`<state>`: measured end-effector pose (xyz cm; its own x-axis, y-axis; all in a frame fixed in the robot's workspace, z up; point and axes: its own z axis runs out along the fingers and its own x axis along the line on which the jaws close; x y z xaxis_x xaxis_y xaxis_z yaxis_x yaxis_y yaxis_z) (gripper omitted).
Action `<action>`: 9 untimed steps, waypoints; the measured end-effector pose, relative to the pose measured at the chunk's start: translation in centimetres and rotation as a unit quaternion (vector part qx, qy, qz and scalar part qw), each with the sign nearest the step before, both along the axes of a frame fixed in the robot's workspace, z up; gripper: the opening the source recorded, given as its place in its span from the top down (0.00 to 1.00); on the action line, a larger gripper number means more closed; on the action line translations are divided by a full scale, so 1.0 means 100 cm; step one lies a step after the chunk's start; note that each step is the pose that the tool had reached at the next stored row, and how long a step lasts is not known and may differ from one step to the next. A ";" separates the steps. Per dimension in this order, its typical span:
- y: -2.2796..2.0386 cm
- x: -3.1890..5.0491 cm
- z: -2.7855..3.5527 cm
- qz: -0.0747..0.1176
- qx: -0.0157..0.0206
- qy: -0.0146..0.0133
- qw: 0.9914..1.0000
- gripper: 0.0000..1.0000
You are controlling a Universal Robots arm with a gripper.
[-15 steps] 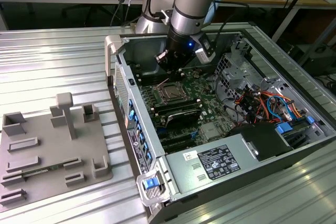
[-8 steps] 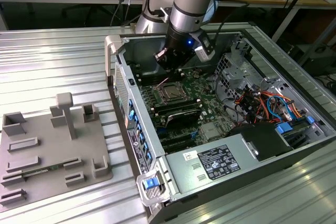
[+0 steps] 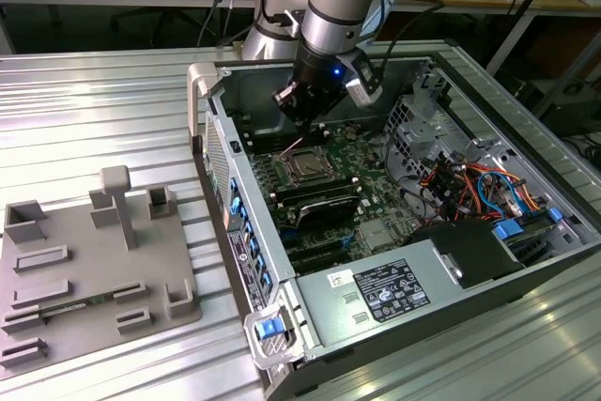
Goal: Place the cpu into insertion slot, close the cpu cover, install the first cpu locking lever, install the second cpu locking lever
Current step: 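Install the first cpu locking lever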
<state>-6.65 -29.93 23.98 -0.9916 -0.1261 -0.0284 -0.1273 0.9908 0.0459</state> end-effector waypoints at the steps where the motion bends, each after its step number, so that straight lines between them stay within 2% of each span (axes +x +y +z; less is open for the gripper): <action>1: 0.0001 0.0002 -0.0003 0.000 0.000 0.000 1.000 0.89; 9: 0.0004 0.0066 -0.0056 0.000 0.000 0.000 1.000 0.89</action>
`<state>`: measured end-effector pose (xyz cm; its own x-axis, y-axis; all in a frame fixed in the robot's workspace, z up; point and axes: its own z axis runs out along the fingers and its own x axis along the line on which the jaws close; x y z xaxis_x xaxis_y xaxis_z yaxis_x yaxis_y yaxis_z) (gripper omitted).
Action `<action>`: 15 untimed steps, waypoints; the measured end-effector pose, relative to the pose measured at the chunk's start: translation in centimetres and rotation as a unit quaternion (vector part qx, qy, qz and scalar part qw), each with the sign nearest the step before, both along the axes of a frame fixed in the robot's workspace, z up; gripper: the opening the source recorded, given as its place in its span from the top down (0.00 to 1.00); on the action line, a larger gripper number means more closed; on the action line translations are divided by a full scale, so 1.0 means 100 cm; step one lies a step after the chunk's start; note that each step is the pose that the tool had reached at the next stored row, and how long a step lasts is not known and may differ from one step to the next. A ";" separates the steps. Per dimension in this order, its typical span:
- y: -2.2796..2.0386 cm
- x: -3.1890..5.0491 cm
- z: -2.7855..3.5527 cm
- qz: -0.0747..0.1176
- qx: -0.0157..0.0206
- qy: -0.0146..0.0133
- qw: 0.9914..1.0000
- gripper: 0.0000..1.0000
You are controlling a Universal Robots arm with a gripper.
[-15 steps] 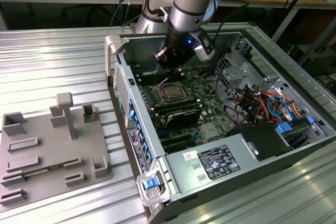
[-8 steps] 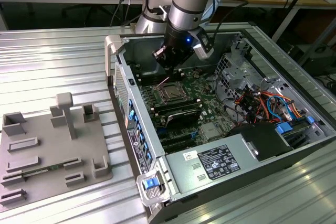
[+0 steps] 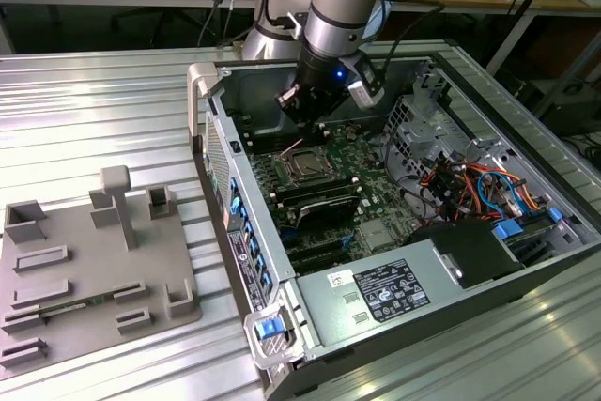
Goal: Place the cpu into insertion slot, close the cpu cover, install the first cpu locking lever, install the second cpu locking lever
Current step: 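Install the first cpu locking lever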
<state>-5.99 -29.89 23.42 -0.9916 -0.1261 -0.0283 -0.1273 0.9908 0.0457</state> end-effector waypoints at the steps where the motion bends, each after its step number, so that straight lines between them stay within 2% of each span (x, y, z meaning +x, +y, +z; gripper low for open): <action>1: 0.0001 0.0007 -0.0008 0.000 0.000 0.000 1.000 0.89; 11: 0.0001 0.0097 -0.0154 0.000 0.000 0.000 1.000 0.89; 15: 0.0001 0.0111 -0.0189 0.000 0.000 0.000 1.000 0.89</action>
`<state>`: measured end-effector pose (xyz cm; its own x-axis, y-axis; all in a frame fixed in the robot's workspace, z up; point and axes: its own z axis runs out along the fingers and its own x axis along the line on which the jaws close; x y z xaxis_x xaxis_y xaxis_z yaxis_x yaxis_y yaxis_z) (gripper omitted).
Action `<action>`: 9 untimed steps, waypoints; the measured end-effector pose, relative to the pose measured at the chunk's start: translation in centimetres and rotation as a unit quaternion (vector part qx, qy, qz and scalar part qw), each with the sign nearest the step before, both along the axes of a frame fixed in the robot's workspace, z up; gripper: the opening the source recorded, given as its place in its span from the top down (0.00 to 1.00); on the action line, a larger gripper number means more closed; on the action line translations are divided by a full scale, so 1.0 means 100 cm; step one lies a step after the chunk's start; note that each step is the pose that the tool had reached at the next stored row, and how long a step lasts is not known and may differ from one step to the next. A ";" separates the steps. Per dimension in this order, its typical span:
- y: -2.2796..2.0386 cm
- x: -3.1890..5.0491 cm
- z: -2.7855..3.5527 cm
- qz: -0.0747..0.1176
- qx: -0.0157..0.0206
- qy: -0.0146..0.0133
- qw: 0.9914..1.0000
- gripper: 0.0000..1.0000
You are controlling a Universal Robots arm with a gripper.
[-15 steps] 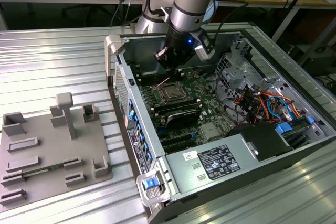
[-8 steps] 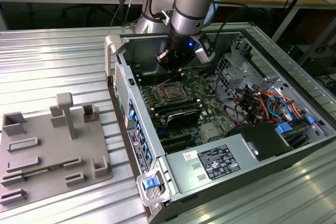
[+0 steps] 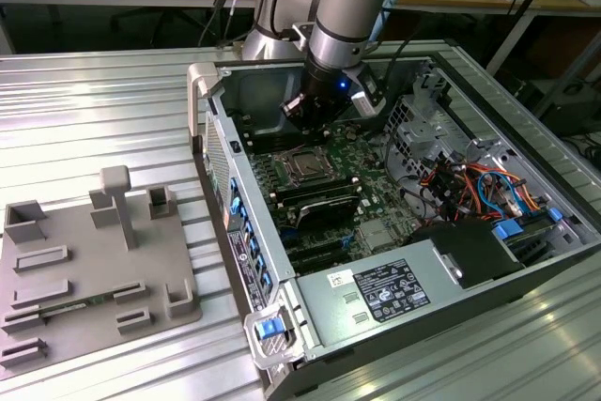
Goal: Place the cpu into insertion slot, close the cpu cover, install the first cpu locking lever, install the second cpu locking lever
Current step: 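Install the first cpu locking lever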
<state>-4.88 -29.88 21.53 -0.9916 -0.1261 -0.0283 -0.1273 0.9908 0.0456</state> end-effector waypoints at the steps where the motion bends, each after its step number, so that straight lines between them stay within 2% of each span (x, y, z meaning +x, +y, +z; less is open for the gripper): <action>1: 0.0000 0.0005 -0.0007 0.000 0.000 0.000 1.000 0.89; 9: 0.0000 0.0018 -0.0049 0.000 0.000 0.000 1.000 0.89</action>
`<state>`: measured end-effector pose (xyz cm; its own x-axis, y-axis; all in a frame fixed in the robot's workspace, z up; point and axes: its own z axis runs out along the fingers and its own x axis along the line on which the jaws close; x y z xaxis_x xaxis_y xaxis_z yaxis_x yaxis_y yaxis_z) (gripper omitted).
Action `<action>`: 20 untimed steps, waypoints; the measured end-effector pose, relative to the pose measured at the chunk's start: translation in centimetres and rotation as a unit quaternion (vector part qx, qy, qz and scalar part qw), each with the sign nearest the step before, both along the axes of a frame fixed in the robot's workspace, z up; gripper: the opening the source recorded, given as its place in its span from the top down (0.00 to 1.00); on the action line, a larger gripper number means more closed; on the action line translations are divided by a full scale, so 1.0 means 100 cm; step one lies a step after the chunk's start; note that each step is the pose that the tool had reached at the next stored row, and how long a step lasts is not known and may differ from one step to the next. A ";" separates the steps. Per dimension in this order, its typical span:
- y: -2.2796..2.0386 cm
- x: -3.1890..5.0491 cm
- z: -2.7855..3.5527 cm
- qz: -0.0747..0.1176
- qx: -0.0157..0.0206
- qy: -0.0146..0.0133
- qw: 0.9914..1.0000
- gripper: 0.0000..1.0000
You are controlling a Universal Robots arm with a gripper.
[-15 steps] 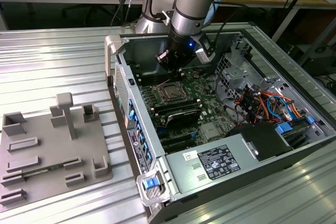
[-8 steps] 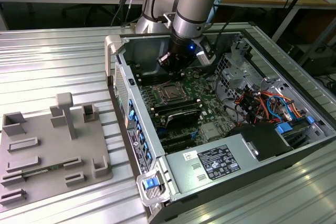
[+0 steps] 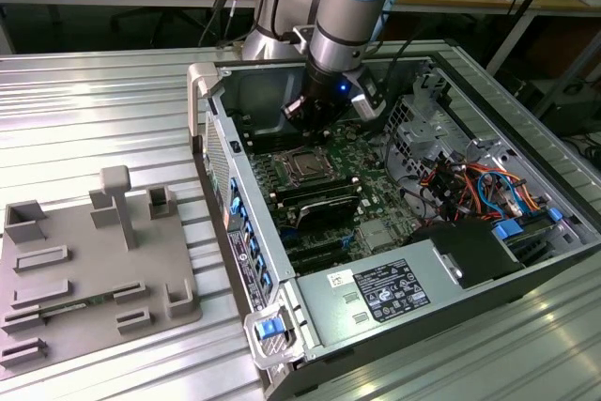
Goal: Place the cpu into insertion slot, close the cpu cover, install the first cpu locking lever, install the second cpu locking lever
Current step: 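Install the first cpu locking lever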
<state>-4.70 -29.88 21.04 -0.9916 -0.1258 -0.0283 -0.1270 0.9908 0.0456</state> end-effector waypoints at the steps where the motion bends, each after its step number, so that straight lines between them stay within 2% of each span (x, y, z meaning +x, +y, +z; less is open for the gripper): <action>1: 0.0000 0.0000 -0.0005 0.000 0.000 0.000 1.000 0.89; 20: 0.0000 0.0004 -0.0045 0.000 0.000 0.000 1.000 0.89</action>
<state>-4.66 -29.88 20.59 -0.9916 -0.1259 -0.0281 -0.1271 0.9908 0.0455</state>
